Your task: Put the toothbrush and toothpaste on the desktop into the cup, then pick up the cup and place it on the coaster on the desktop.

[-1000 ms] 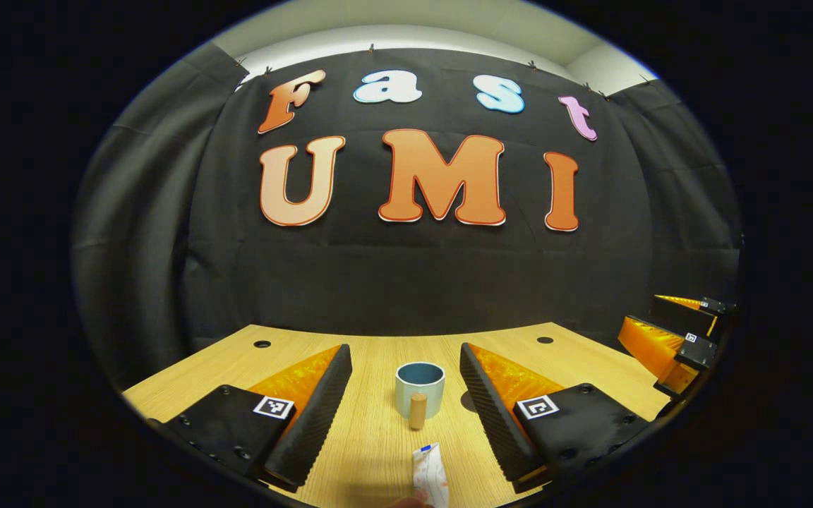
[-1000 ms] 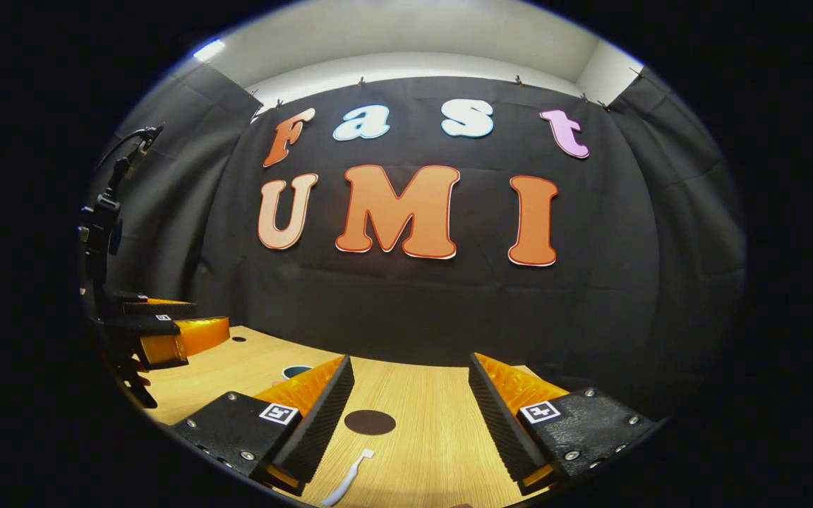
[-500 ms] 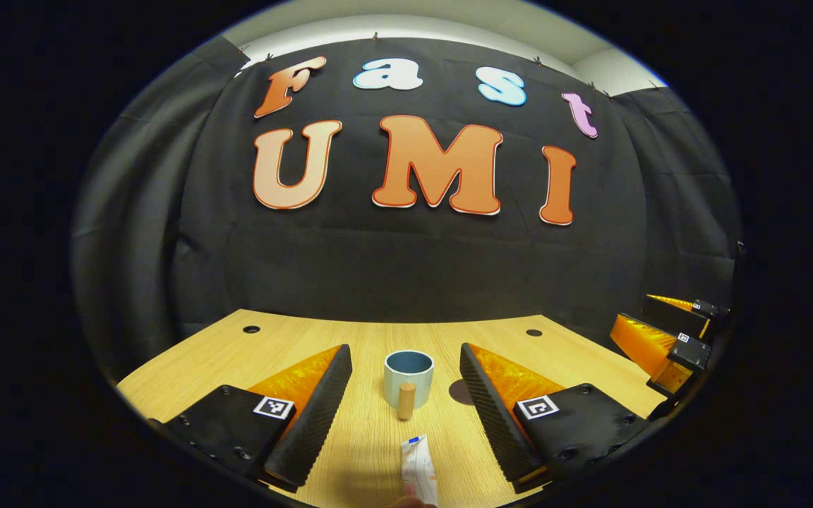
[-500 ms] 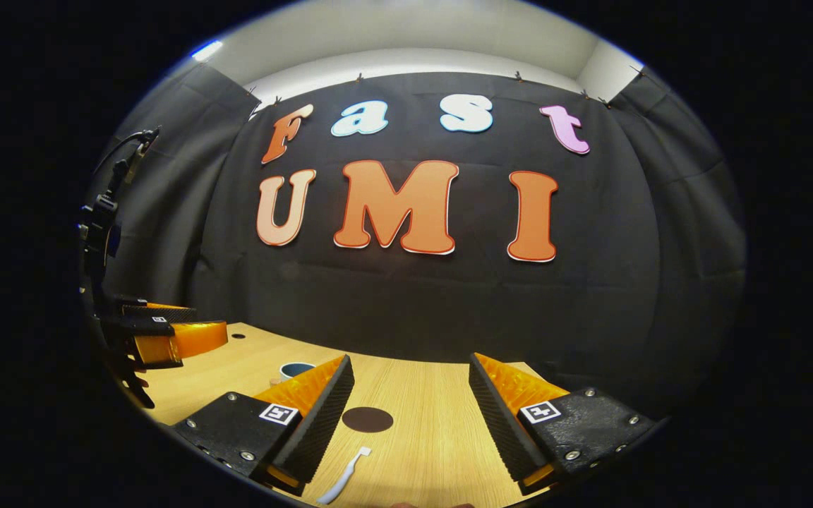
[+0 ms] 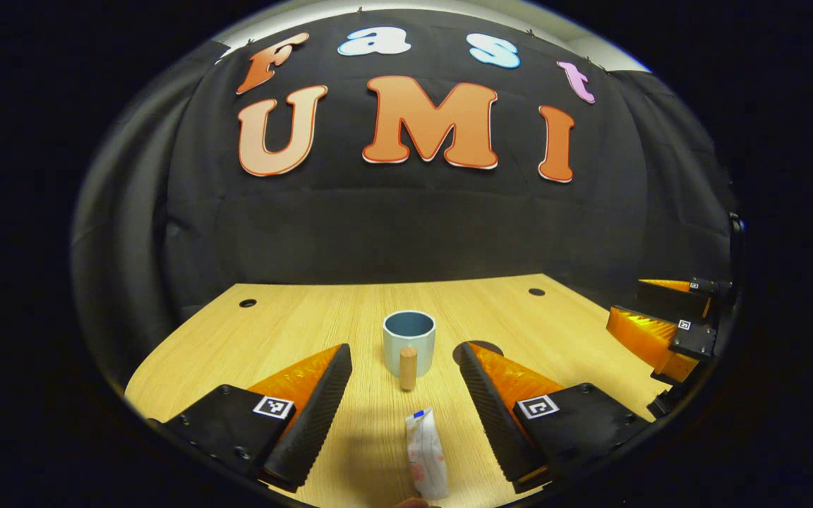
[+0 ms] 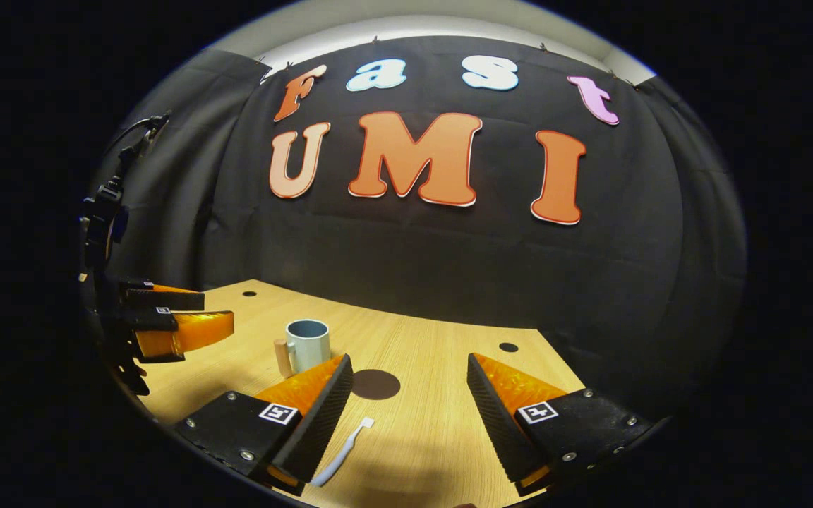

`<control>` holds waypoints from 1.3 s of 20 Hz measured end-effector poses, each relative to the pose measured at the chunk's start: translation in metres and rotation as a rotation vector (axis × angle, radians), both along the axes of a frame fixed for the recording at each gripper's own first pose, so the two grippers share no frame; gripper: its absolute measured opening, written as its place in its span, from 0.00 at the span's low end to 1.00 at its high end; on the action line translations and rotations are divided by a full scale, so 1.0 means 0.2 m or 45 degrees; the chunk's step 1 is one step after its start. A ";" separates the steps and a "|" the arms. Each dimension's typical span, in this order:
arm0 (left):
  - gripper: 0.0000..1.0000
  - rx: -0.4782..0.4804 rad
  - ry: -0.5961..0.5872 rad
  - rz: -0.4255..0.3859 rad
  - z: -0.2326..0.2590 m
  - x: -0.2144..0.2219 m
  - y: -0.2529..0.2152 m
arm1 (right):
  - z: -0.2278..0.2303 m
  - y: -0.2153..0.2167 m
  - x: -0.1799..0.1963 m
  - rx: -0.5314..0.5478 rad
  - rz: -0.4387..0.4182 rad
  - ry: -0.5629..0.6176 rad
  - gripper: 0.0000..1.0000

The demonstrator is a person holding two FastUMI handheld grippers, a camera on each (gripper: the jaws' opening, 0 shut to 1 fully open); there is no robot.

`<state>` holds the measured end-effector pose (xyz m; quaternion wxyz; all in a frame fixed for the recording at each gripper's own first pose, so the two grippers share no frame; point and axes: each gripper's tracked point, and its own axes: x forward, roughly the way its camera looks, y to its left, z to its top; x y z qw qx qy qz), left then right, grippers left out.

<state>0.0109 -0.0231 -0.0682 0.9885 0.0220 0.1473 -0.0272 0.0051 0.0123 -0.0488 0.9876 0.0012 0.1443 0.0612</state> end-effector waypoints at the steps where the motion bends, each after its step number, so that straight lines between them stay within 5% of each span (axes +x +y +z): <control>1: 0.99 -0.002 0.031 -0.011 -0.04 0.00 -0.01 | -0.02 0.02 0.00 0.006 0.017 0.023 0.97; 10: 1.00 0.016 0.279 -0.055 -0.31 0.00 -0.08 | -0.21 0.05 0.02 0.020 0.083 0.249 0.97; 26: 0.99 -0.049 0.881 -0.076 -0.34 -0.03 -0.10 | -0.60 0.16 -0.12 0.025 0.201 0.779 0.94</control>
